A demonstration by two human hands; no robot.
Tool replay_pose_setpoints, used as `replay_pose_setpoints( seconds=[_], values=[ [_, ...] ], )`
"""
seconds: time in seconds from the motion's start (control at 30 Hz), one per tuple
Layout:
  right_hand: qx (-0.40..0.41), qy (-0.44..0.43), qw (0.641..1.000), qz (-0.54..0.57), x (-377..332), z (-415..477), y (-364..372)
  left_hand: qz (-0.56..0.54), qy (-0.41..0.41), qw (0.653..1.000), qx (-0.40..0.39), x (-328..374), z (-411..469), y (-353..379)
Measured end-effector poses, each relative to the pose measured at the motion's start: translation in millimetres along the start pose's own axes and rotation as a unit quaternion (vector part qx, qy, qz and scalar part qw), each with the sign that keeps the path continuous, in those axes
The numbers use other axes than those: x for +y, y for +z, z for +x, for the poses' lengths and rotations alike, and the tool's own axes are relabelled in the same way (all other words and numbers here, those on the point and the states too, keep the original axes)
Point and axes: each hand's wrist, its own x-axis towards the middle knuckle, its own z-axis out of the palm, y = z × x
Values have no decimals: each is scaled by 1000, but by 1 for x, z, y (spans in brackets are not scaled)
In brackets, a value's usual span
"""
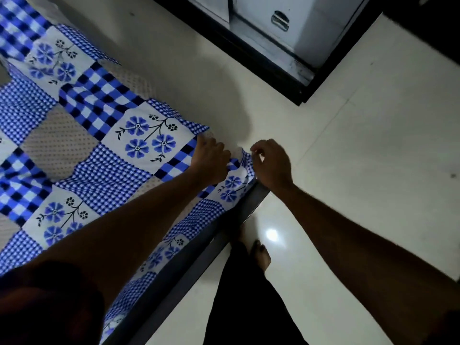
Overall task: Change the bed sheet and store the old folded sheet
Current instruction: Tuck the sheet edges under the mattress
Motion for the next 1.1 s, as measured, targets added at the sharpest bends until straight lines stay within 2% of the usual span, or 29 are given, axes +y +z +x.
replay_pose_setpoints(
  seconds=[0.07,0.13,0.23,0.3,0.37,0.43,0.5,0.57,0.63,0.7,0.8,0.9,0.93,1.0,1.1],
  values=[
    [-70,-23,996,-51,3,-18,13,6,13,1000,-16,1,13,-2],
    [-158,-8,982,-99,6,-27,24,5,27,999,-37,0,23,-11],
    [-260,12,959,-112,1,-8,41,-17,36,998,-48,-1,27,-25],
    [-308,14,944,-119,-3,14,46,-60,36,998,-3,4,20,-30],
    [-353,17,922,-157,-9,33,46,-152,34,983,93,13,2,-24],
    [-365,8,912,-185,-9,45,45,-269,19,941,206,28,-25,-6],
    [-331,-25,927,-175,-9,51,46,-369,-16,895,249,48,-54,20],
    [-311,-46,933,-178,-10,53,51,-442,-52,869,216,68,-76,51],
    [-313,-54,931,-179,-1,56,58,-488,-85,856,147,82,-88,79],
    [-301,-29,944,-132,3,55,54,-523,-114,839,96,92,-90,100],
    [-234,6,969,-72,-4,44,38,-555,-151,812,99,99,-81,110],
    [-184,-47,978,-91,-2,33,18,-583,-198,780,107,108,-62,105],
    [-185,-83,974,-98,0,31,12,-584,-222,775,96,111,-54,102],
    [-229,-162,956,-88,6,28,3,-579,-281,765,25,118,-37,94],
    [-323,-319,886,-98,18,28,7,-552,-341,761,-20,127,-20,86]
  ],
)
